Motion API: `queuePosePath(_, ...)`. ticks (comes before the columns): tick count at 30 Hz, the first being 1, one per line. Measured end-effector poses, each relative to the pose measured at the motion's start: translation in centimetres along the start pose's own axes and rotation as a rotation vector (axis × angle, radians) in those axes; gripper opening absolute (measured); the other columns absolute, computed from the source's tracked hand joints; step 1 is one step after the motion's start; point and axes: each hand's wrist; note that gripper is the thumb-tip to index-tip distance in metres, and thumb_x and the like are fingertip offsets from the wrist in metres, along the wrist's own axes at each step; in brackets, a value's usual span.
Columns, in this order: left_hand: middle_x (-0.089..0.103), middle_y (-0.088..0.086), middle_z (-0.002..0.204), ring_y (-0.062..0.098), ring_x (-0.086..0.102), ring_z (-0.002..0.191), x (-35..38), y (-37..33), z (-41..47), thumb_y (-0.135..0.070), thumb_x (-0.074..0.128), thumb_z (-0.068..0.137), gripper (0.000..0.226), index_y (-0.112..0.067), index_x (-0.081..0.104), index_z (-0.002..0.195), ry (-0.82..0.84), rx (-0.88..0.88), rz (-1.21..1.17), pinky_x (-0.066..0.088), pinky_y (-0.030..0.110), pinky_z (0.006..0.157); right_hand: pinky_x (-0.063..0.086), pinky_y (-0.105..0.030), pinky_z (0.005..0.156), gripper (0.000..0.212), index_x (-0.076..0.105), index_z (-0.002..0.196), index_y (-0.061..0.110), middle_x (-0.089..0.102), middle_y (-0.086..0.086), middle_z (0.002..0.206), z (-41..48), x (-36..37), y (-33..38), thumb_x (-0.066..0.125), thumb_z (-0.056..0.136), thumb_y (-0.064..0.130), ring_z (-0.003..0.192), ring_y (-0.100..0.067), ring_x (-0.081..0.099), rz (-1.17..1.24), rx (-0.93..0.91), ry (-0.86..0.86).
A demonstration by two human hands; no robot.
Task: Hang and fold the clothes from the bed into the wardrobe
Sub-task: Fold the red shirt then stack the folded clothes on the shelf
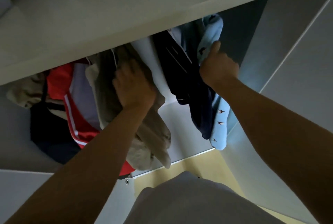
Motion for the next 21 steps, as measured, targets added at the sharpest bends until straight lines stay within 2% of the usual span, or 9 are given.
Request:
queuePosePath(3, 0.042, 0.026, 0.140, 0.044, 0.045, 0.123, 0.6, 5.1, -1.0, -0.036, 0.062, 0.086, 0.081, 0.000, 0.027, 0.150, 0.125, -0.162, -0.011, 0.041, 0.049, 0.101, 0.048, -0.043, 0.074, 0.052, 0.033, 0.143, 0.001, 0.060, -0.021, 0.118, -0.9, 1.2, 3.3, 0.045, 0.097, 0.024, 0.091, -0.040, 0.064, -0.035, -0.189, -0.105)
queuePosePath(6, 0.057, 0.021, 0.130, 0.036, 0.059, 0.112, 2.7, 4.8, -1.4, -0.026, 0.057, 0.096, 0.072, -0.002, 0.019, 0.152, 0.354, -0.111, -0.104, 0.046, 0.039, 0.088, 0.032, -0.030, 0.052, 0.051, 0.029, 0.140, 0.005, 0.066, -0.014, 0.093, -1.6, 2.1, 5.8, 0.045, 0.097, 0.026, 0.076, -0.035, 0.062, 0.047, -0.233, -0.072)
queuePosePath(9, 0.059, 0.022, 0.131, 0.039, 0.059, 0.116, 4.0, 2.4, -0.8, -0.023, 0.056, 0.097, 0.078, 0.002, 0.008, 0.154, 0.370, -0.055, -0.257, 0.046, 0.041, 0.093, 0.027, -0.029, 0.049, 0.050, 0.030, 0.138, 0.008, 0.067, -0.014, 0.090, -2.0, 3.1, 6.8, 0.048, 0.097, 0.028, 0.065, -0.032, 0.056, 0.016, -0.299, -0.031)
queuePosePath(13, 0.065, 0.020, 0.116, 0.037, 0.064, 0.100, 4.0, 0.1, 0.3, -0.013, 0.056, 0.094, 0.060, -0.001, 0.030, 0.147, 0.358, -0.054, -0.422, 0.049, 0.035, 0.078, 0.033, -0.032, 0.052, 0.046, 0.030, 0.138, 0.008, 0.065, -0.014, 0.091, -2.4, 3.7, 7.4, 0.043, 0.100, 0.030, 0.067, -0.030, 0.055, 0.018, -0.335, -0.006)
queuePosePath(15, 0.065, 0.017, 0.113, 0.033, 0.064, 0.095, 3.5, 1.0, 0.2, -0.024, 0.049, 0.101, 0.059, -0.006, 0.026, 0.152, 0.378, -0.009, -0.493, 0.051, 0.036, 0.081, 0.029, -0.030, 0.048, 0.041, 0.033, 0.135, 0.008, 0.062, -0.012, 0.087, -2.5, 3.8, 7.8, 0.043, 0.100, 0.027, 0.062, -0.026, 0.048, 0.036, -0.339, 0.020)
queuePosePath(16, 0.065, 0.016, 0.112, 0.031, 0.063, 0.095, 3.0, 2.1, -0.4, -0.035, 0.043, 0.103, 0.059, -0.011, 0.025, 0.154, 0.348, 0.006, -0.500, 0.051, 0.037, 0.081, 0.028, -0.030, 0.048, 0.039, 0.034, 0.132, 0.008, 0.061, -0.011, 0.085, -2.5, 3.8, 8.0, 0.043, 0.099, 0.027, 0.060, -0.025, 0.047, 0.049, -0.346, 0.027)
queuePosePath(19, 0.055, 0.023, 0.134, 0.040, 0.054, 0.119, 2.2, 7.4, -2.5, -0.044, 0.044, 0.099, 0.060, -0.006, 0.040, 0.146, -0.105, -0.127, -0.208, 0.043, 0.048, 0.098, 0.022, -0.028, 0.047, 0.028, 0.041, 0.120, 0.009, 0.054, -0.007, 0.077, -2.7, 4.0, 8.9, 0.041, 0.100, 0.029, 0.051, -0.021, 0.039, 0.082, -0.393, 0.010)
queuePosePath(20, 0.049, 0.027, 0.139, 0.045, 0.049, 0.124, 2.1, 9.2, -3.1, -0.038, 0.050, 0.096, 0.061, -0.002, 0.040, 0.144, -0.177, -0.223, -0.106, 0.040, 0.052, 0.102, 0.020, -0.028, 0.047, 0.027, 0.044, 0.116, 0.010, 0.053, -0.007, 0.076, -2.8, 4.2, 9.4, 0.040, 0.101, 0.032, 0.049, -0.018, 0.035, 0.085, -0.415, 0.007)
queuePosePath(21, 0.046, 0.030, 0.140, 0.047, 0.046, 0.126, 1.9, 10.6, -3.6, -0.033, 0.053, 0.094, 0.062, 0.002, 0.038, 0.144, -0.118, -0.306, -0.065, 0.038, 0.053, 0.103, 0.020, -0.027, 0.046, 0.030, 0.046, 0.113, 0.010, 0.053, -0.007, 0.076, -3.1, 4.4, 9.9, 0.037, 0.102, 0.037, 0.049, -0.016, 0.033, 0.081, -0.438, 0.017)
Point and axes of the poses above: each hand's wrist, its own z-axis towards the middle knuckle, its own x-axis out of the palm, y = z × x
